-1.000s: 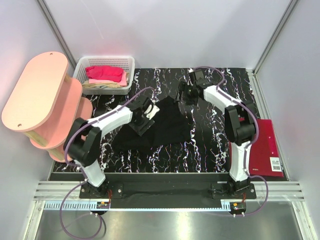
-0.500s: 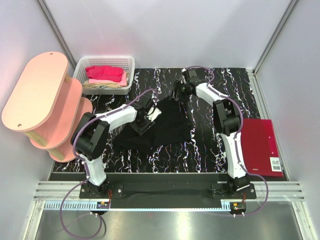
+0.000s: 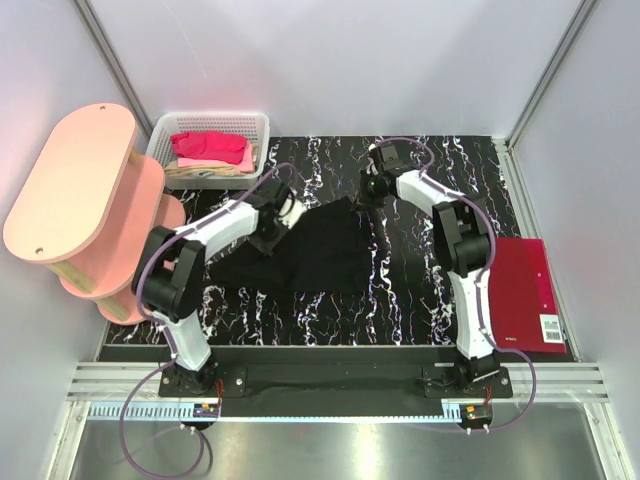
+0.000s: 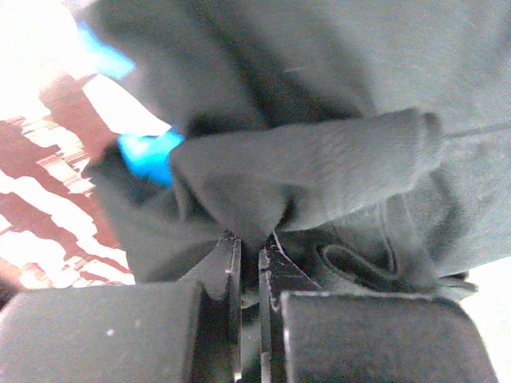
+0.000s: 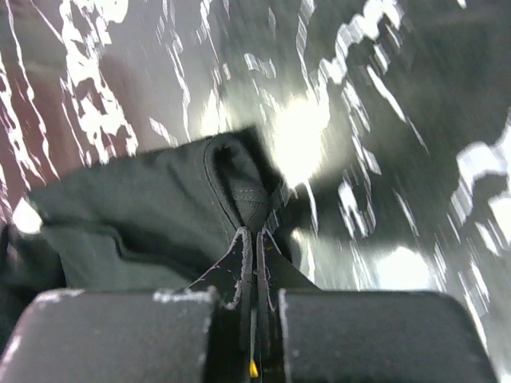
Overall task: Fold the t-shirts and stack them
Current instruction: Flatten the tshirt out
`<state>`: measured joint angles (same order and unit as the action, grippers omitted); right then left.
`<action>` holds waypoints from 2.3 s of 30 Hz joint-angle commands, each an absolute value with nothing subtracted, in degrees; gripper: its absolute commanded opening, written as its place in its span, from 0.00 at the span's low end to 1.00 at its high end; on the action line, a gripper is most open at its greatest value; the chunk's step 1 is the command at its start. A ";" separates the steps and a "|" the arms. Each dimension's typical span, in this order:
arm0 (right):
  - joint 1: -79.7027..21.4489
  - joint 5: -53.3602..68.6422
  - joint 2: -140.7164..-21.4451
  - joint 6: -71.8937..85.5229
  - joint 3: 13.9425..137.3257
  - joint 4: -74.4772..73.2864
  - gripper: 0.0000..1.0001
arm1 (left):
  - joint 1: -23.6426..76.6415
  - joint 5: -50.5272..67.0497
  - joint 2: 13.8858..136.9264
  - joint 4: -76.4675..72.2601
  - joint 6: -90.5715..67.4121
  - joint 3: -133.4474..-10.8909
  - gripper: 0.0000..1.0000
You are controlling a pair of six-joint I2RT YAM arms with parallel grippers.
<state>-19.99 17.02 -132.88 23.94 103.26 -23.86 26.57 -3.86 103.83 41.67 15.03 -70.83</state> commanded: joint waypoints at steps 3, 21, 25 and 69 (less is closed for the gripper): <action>-20.21 9.14 -107.28 20.66 95.11 -24.79 0.00 | 23.73 -9.40 89.22 45.16 16.61 -81.37 0.00; -20.21 1.14 -62.67 21.44 77.96 -33.21 0.00 | 23.82 -2.57 65.05 58.62 16.52 -84.11 0.02; -20.21 -2.00 -59.94 22.50 77.35 -38.48 0.00 | 23.82 4.38 63.81 60.55 16.70 -83.41 0.15; -19.25 -13.27 -82.36 24.70 72.34 -35.95 0.00 | 53.79 -18.46 107.75 35.51 8.88 -80.67 0.83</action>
